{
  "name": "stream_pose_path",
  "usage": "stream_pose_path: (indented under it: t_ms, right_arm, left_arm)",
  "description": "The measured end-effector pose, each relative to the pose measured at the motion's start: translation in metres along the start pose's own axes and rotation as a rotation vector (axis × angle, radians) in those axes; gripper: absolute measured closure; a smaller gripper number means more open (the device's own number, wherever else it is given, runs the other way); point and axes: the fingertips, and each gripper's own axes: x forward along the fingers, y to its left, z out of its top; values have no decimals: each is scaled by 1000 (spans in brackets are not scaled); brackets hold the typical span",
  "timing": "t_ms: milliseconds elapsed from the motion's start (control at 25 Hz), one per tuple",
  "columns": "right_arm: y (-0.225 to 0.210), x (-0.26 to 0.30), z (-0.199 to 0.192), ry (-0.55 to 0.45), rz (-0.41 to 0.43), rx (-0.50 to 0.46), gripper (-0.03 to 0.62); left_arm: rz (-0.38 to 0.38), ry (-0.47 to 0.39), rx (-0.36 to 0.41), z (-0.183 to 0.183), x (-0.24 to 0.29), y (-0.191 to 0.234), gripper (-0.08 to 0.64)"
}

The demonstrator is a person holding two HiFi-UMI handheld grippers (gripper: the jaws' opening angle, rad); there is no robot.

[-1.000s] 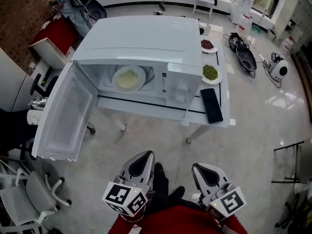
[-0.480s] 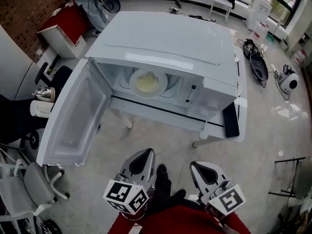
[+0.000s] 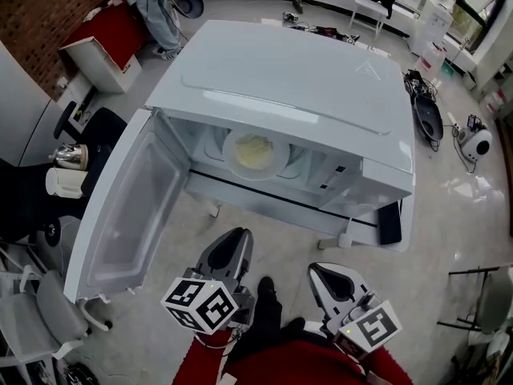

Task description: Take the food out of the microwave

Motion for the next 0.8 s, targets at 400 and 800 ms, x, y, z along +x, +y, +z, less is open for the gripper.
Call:
stream_pose_path:
  t_ms: [400,800]
  right_arm:
    - [-2,58,13,-6,54,-38,581]
    - [-14,88,21,8,30,-55,581]
  left_arm:
    - [-45,-21,-237,18,50,36,462]
    - [-109,-30,-518,20,81,57,446]
